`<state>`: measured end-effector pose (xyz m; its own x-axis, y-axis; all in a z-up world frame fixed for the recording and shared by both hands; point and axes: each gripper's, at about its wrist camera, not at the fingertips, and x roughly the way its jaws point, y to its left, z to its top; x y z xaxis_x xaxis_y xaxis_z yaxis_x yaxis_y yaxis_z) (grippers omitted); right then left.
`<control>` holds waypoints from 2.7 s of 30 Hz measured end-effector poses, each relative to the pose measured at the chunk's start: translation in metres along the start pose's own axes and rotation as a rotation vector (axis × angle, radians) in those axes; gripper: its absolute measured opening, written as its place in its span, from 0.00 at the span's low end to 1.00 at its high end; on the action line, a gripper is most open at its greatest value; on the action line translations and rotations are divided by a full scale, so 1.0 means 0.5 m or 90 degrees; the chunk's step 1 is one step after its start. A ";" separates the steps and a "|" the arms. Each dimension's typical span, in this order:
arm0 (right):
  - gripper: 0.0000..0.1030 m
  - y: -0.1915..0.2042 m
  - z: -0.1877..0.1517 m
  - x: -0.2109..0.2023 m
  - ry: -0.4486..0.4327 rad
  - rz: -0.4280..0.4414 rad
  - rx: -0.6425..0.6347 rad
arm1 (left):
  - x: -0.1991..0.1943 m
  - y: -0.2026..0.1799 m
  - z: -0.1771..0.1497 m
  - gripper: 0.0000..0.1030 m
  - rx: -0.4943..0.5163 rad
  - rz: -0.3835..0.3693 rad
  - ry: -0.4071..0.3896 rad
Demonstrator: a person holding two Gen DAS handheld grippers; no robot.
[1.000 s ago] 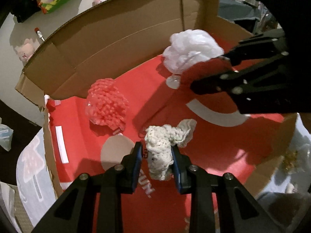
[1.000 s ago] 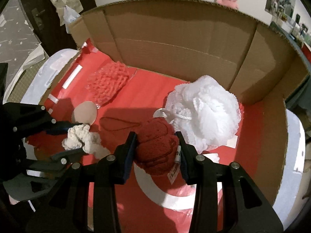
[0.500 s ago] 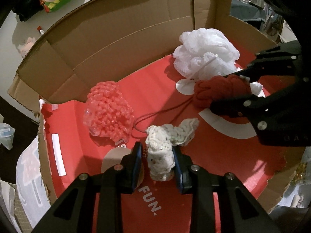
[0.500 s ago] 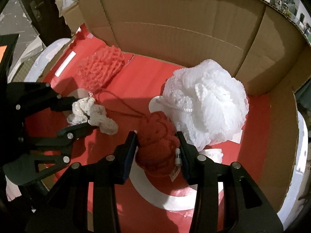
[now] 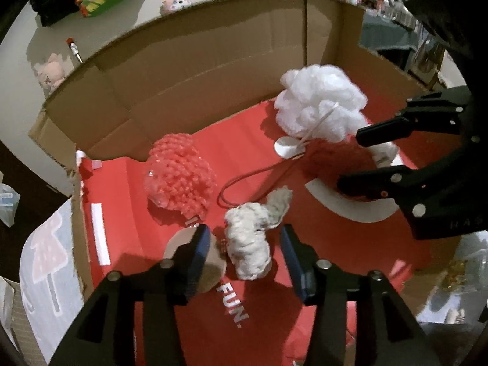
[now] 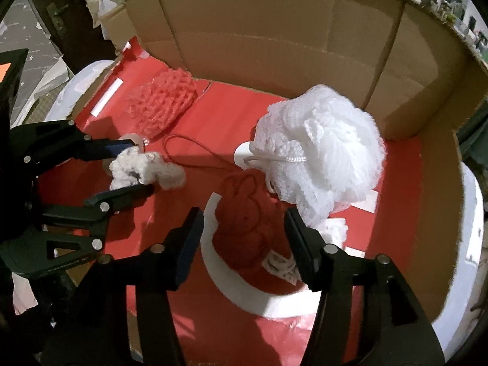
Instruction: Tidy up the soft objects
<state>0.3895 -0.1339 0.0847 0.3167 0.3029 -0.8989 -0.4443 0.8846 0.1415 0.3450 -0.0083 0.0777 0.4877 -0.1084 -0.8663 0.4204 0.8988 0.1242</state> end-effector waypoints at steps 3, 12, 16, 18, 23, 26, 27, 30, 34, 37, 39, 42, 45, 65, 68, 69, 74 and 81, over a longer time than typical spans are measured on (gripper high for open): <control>0.53 0.000 -0.009 -0.036 -0.017 -0.003 0.004 | -0.037 0.003 -0.010 0.61 -0.018 -0.009 -0.026; 0.68 0.040 -0.066 -0.197 -0.119 -0.029 0.003 | -0.199 -0.003 -0.060 0.83 -0.089 -0.033 -0.151; 0.75 0.074 -0.106 -0.272 -0.177 -0.035 0.012 | -0.278 -0.028 -0.096 0.92 -0.101 -0.011 -0.223; 0.76 0.086 -0.135 -0.313 -0.199 -0.013 0.027 | -0.318 -0.040 -0.119 0.97 -0.097 0.001 -0.263; 0.79 0.137 -0.213 -0.403 -0.280 -0.052 0.006 | -0.402 -0.082 -0.183 1.00 -0.105 0.033 -0.343; 0.86 0.167 -0.269 -0.442 -0.339 -0.114 -0.008 | -0.436 -0.106 -0.220 1.00 -0.117 0.040 -0.376; 0.87 0.178 -0.291 -0.452 -0.358 -0.131 -0.010 | -0.443 -0.111 -0.231 1.00 -0.123 0.041 -0.383; 0.87 0.192 -0.346 -0.463 -0.389 -0.139 -0.003 | -0.461 -0.125 -0.267 1.00 -0.139 0.041 -0.401; 0.87 0.206 -0.411 -0.451 -0.419 -0.161 0.013 | -0.470 -0.138 -0.315 1.00 -0.166 0.026 -0.414; 0.87 0.216 -0.454 -0.437 -0.429 -0.163 0.027 | -0.470 -0.155 -0.348 1.00 -0.173 0.035 -0.421; 0.87 0.224 -0.481 -0.426 -0.439 -0.175 0.032 | -0.463 -0.165 -0.371 1.00 -0.179 0.042 -0.423; 0.87 0.234 -0.518 -0.415 -0.451 -0.179 0.046 | -0.449 -0.182 -0.400 1.00 -0.191 0.049 -0.421; 0.87 0.244 -0.550 -0.395 -0.461 -0.188 0.054 | -0.425 -0.195 -0.423 1.00 -0.193 0.047 -0.413; 0.87 0.214 -0.619 -0.206 -0.345 -0.134 0.113 | -0.251 -0.224 -0.493 0.99 -0.200 0.003 -0.270; 0.87 0.210 -0.617 -0.198 -0.339 -0.126 0.112 | -0.248 -0.224 -0.486 0.96 -0.189 -0.005 -0.268; 0.87 0.208 -0.616 -0.196 -0.338 -0.122 0.111 | -0.248 -0.225 -0.485 0.93 -0.186 -0.006 -0.268; 0.86 0.203 -0.604 -0.179 -0.322 -0.107 0.103 | -0.235 -0.230 -0.472 0.82 -0.153 -0.020 -0.259; 0.57 0.207 -0.590 -0.141 -0.282 -0.101 0.079 | -0.206 -0.228 -0.462 0.49 -0.123 -0.070 -0.221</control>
<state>0.0740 -0.1683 0.0403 0.7101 0.2593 -0.6546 -0.2671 0.9594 0.0903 0.0703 -0.0016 0.0410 0.6913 -0.3156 -0.6501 0.3491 0.9335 -0.0819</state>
